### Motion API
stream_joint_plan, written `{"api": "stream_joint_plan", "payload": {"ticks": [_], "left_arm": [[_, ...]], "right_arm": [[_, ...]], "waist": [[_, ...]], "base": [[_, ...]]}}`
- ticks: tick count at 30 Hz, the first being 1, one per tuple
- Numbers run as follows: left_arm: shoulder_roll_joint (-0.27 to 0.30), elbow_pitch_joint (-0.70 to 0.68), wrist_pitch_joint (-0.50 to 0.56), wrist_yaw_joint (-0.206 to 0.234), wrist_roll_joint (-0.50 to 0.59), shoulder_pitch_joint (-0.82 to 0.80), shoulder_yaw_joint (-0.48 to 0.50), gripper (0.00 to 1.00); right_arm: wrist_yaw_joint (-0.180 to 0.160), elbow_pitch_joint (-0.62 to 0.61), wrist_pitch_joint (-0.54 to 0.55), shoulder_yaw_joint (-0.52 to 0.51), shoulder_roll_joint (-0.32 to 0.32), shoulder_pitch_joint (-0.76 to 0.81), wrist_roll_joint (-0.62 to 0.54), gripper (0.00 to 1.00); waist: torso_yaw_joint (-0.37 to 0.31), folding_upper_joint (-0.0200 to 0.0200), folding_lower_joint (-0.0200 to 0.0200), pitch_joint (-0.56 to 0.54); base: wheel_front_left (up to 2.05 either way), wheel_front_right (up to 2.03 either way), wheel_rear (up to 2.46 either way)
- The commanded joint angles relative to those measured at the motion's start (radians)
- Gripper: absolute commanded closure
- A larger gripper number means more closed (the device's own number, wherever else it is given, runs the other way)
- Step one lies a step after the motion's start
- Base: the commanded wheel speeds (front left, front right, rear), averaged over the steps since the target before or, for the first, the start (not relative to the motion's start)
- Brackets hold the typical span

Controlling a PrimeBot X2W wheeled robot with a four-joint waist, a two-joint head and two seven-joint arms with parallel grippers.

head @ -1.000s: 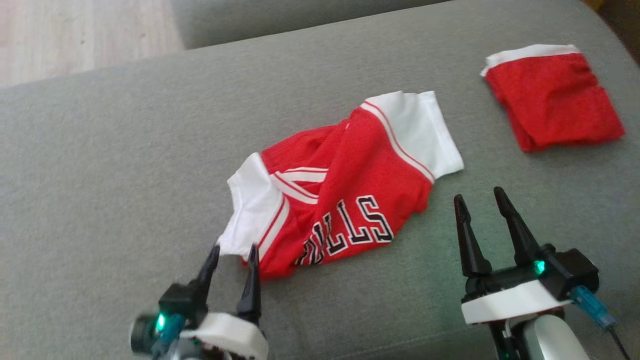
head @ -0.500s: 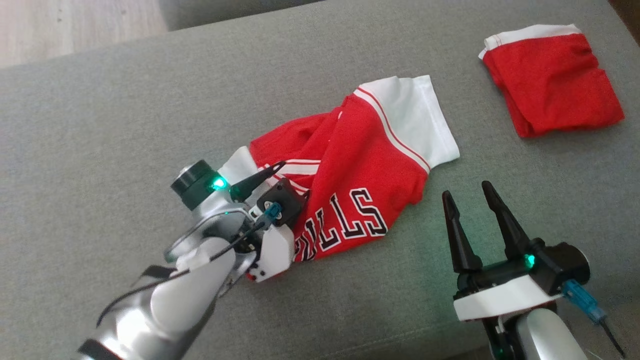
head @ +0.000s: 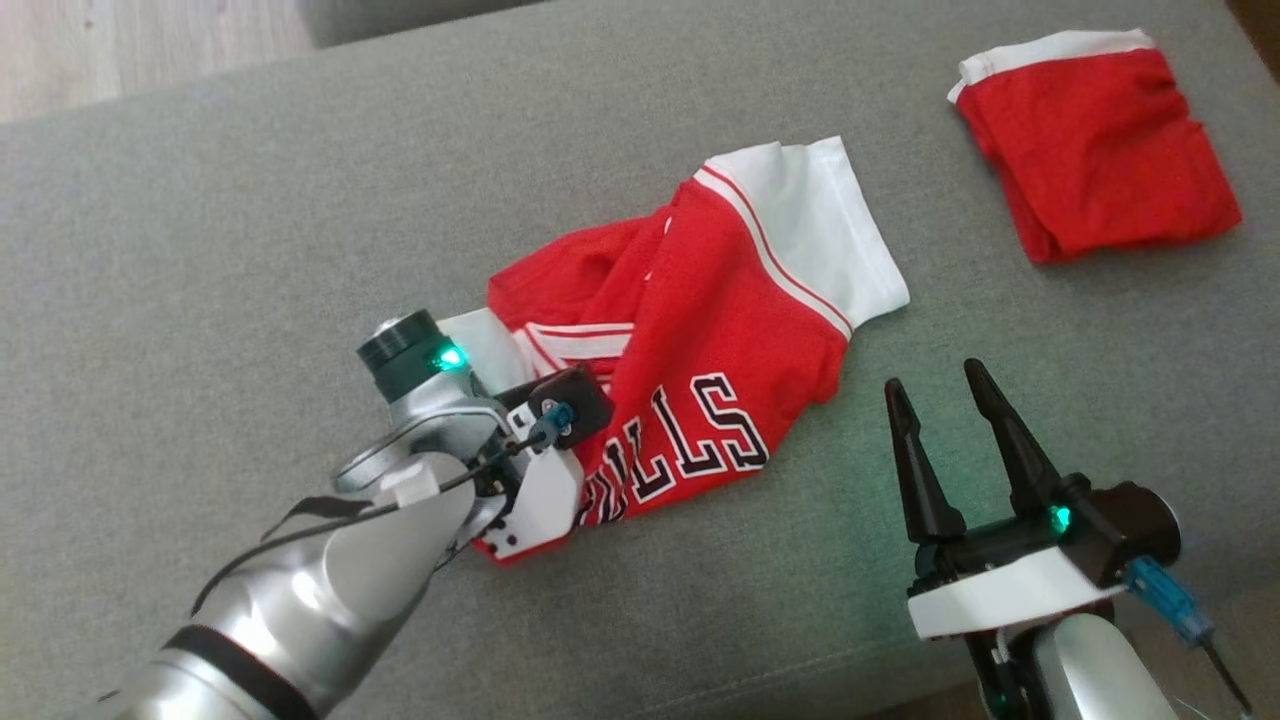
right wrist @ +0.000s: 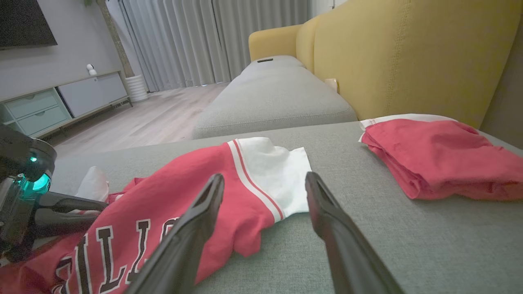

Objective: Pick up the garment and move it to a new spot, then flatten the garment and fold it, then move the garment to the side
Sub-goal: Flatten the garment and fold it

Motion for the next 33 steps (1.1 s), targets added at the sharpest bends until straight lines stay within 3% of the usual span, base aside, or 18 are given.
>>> {"api": "stream_joint_plan", "payload": {"ticks": [1,8,14,18,21,27,33], "left_arm": [[0.002,-0.025,-0.028,0.001,-0.010,-0.058,0.023,1.00],[-0.073,-0.106,-0.142,0.000,-0.159,-0.144,0.089,1.00],[-0.109,-0.172,-0.194,0.002,-0.282,-0.340,0.199,1.00],[-0.142,-0.151,-0.231,0.023,-0.403,-0.455,0.333,1.00],[-0.150,-0.128,-0.225,0.021,-0.458,-0.455,0.359,1.00],[-0.146,-0.067,-0.245,0.012,-0.523,-0.226,0.321,1.00],[-0.105,-0.012,-0.285,0.039,-0.435,0.081,0.237,1.00]], "right_arm": [[0.002,-0.025,-0.004,0.021,-0.006,-0.027,0.004,0.00],[0.002,-0.013,-0.004,0.030,-0.002,-0.003,0.006,0.00],[0.002,-0.005,-0.004,0.045,0.007,0.008,0.011,0.00],[0.002,-0.001,-0.004,0.040,0.011,0.022,0.015,0.00],[0.002,-0.003,-0.004,0.034,0.012,0.028,0.015,0.00],[0.002,-0.011,-0.004,0.023,0.016,0.037,0.013,0.00],[0.002,-0.015,-0.004,0.026,0.017,0.027,0.010,0.00]], "waist": [[0.000,0.0000,0.0000,-0.015],[-0.008,0.0000,0.0000,-0.096],[-0.036,0.0000,0.0000,-0.146],[-0.047,0.0000,0.0000,-0.170],[-0.046,0.0000,0.0000,-0.176],[-0.031,0.0000,0.0000,-0.176],[-0.012,0.0000,0.0000,-0.148]], "base": [[0.00,0.00,0.00],[0.00,0.00,0.00],[0.00,0.00,0.00],[0.00,0.00,0.00],[0.00,0.00,0.00],[0.00,0.00,0.00],[0.00,0.00,0.00]]}}
